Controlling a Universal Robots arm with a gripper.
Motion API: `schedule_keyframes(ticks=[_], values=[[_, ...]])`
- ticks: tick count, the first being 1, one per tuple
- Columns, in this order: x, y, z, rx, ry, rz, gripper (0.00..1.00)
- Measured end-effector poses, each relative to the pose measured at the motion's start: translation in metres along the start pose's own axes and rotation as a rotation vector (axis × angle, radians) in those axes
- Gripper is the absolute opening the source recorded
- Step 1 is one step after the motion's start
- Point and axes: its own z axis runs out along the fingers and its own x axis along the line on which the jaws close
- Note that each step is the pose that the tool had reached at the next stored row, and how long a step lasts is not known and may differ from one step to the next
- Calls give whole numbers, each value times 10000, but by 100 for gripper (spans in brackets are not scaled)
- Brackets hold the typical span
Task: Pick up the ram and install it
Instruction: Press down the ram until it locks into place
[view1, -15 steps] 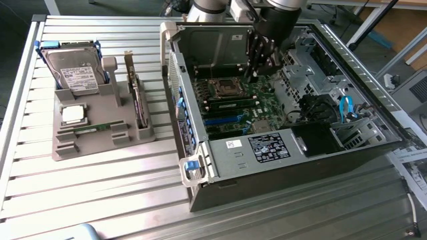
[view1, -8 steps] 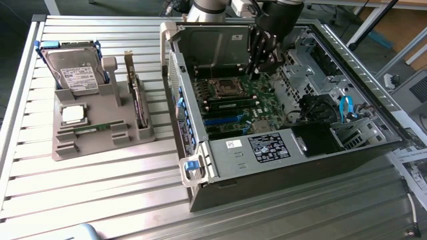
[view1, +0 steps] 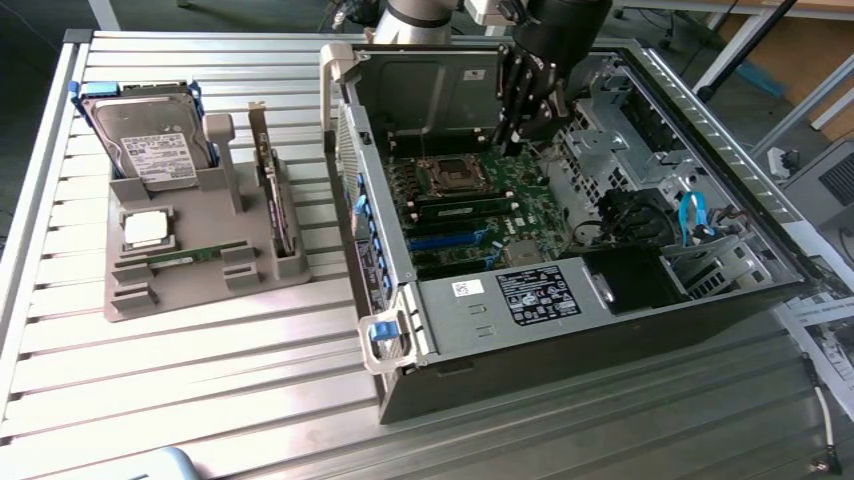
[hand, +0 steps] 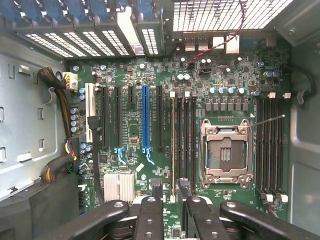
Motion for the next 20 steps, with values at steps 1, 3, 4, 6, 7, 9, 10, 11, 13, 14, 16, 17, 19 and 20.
schedule_keyframes(ticks=[1,3,4,6,7,9,10,11,13,14,16,17,19,20], values=[[0,0,0,0,0,0,25],[0,0,0,0,0,0,25],[0,0,0,0,0,0,25],[0,0,0,0,0,1,25],[0,0,0,0,0,0,25],[0,0,0,0,0,0,25],[0,0,0,0,-1,0,25],[0,0,0,0,0,0,24],[0,0,0,0,0,0,18],[0,0,0,0,0,0,11],[0,0,0,0,0,0,11],[0,0,0,0,0,1,11],[0,0,0,0,0,0,11],[0,0,0,0,0,0,11]])
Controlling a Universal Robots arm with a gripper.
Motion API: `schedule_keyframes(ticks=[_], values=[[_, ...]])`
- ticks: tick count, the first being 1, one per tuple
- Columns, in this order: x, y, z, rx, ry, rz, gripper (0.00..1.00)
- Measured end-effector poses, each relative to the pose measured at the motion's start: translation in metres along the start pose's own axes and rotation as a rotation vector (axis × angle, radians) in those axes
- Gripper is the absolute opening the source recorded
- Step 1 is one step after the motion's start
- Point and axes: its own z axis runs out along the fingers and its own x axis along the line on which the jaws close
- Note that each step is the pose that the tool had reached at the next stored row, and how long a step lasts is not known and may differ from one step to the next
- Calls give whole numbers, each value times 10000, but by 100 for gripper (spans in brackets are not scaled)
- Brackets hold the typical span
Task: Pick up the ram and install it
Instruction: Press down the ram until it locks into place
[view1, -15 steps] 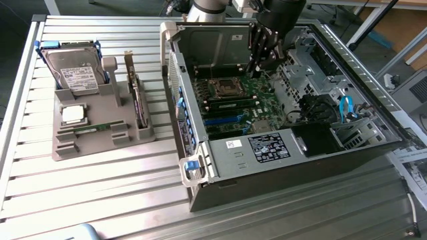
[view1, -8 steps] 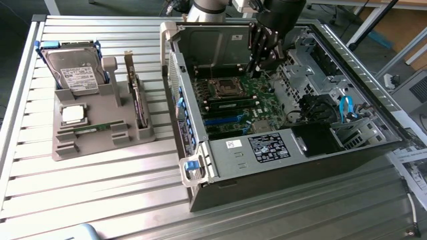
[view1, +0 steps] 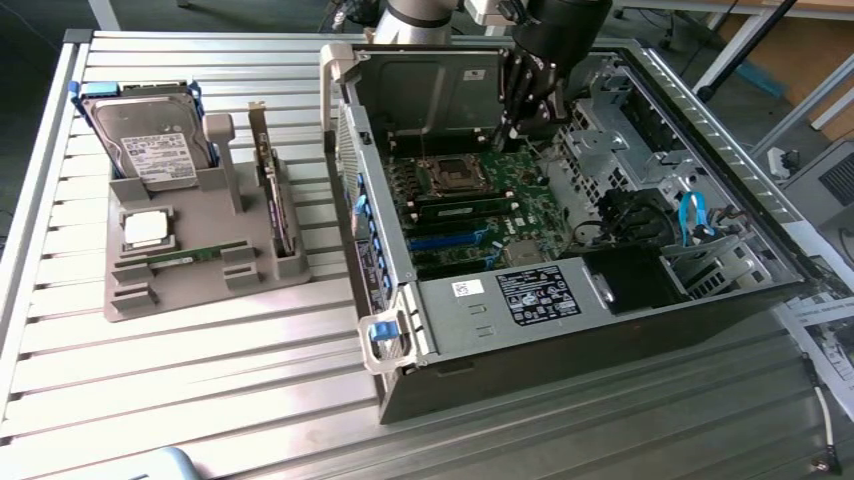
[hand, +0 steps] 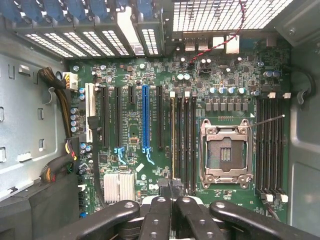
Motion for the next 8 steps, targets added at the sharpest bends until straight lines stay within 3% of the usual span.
schedule_keyframes(ticks=[8], values=[[0,0,0,1,0,0,11]])
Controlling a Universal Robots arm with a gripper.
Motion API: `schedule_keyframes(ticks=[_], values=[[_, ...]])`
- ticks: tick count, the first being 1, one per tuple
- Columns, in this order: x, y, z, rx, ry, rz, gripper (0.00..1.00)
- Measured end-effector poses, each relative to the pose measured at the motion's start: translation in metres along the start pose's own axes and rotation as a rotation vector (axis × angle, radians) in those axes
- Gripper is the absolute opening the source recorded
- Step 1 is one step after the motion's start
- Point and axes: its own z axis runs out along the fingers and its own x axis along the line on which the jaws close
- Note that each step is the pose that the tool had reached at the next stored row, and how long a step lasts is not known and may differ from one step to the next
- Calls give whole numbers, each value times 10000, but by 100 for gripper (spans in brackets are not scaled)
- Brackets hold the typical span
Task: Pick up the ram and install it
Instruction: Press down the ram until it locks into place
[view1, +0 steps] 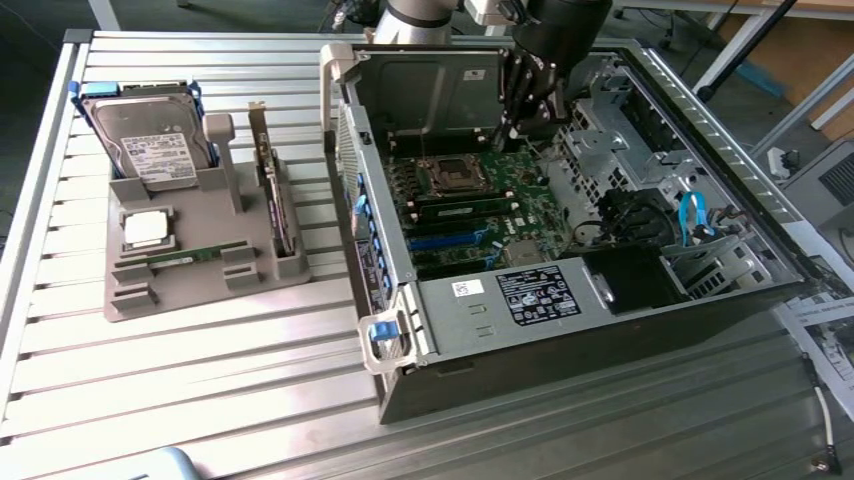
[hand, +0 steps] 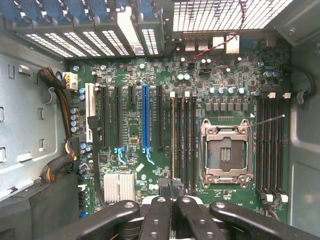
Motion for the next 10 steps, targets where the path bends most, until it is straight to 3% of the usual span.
schedule_keyframes(ticks=[4,10], values=[[-1,-30,0,0,0,3,11],[-4,-254,-3,0,0,9,11]])
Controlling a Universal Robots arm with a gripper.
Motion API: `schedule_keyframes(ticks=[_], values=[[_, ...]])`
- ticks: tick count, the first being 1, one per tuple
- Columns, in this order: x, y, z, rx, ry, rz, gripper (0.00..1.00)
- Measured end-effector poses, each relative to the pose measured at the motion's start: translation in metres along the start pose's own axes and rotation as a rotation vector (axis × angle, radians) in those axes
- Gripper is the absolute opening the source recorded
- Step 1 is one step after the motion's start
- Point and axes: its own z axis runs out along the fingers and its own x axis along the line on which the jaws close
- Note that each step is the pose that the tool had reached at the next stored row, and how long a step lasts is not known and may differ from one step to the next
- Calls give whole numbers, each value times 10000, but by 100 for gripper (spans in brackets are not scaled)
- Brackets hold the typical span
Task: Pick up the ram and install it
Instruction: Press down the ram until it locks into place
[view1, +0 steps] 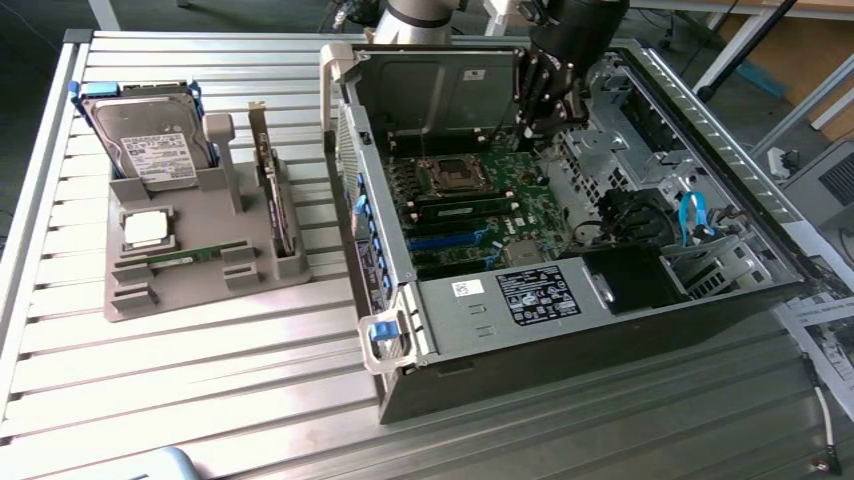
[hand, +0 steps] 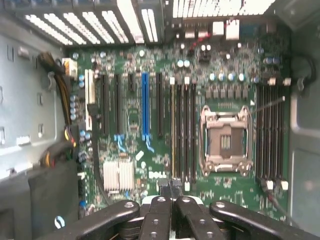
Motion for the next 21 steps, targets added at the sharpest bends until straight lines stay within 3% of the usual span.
schedule_keyframes(ticks=[6,13,21], values=[[-2,-203,-3,0,0,11,11],[-2,-210,8,-1,-1,11,11],[-12,-213,169,-1,0,11,11]])
